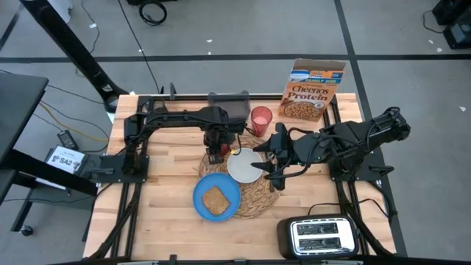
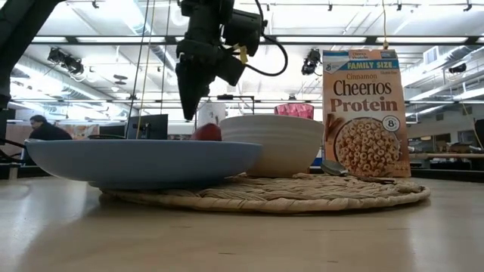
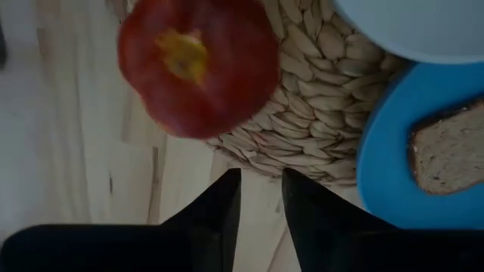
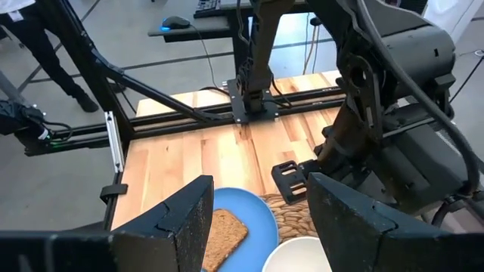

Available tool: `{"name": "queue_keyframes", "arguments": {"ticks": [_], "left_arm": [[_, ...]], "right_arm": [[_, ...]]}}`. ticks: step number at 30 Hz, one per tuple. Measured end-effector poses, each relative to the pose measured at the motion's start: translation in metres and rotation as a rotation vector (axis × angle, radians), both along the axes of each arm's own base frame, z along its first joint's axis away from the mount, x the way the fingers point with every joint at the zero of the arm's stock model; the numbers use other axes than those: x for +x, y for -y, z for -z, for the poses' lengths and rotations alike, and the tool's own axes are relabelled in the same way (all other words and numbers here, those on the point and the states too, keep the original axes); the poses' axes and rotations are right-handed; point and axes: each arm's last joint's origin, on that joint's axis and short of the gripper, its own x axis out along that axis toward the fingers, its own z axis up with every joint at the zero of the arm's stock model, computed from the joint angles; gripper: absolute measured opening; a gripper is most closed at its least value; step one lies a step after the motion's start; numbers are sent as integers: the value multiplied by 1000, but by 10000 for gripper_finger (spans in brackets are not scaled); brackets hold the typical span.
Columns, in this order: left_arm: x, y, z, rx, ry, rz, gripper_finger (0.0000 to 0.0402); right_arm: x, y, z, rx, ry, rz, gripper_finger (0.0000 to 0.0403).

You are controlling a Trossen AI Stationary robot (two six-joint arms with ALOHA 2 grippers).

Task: Arrange a breakfast setting
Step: Put the red apple on the brown tablemat to the top left of the white bowl

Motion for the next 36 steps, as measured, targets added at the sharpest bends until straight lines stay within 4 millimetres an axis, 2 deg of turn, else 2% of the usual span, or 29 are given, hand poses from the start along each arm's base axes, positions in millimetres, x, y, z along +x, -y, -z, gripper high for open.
{"name": "queue_keyframes", "arguments": {"ticks": [14,22,27,33,36], "left_arm": [[-2,-4,-5,-1,2,12,117],[2,-35,-34,11,316,-208,124],[6,-49,-40,-45,422,-371,179],[6,-56,-28,-13,412,-633,277],[9,-61,-21,15,456,-752,304]], "right_arm": [[0,0,0,6,1,12,219],[-9,4,-3,36,-7,32,221],[-15,6,1,61,-68,58,234],[-17,7,4,68,-97,66,258],[-16,9,3,52,-98,66,270]]}}
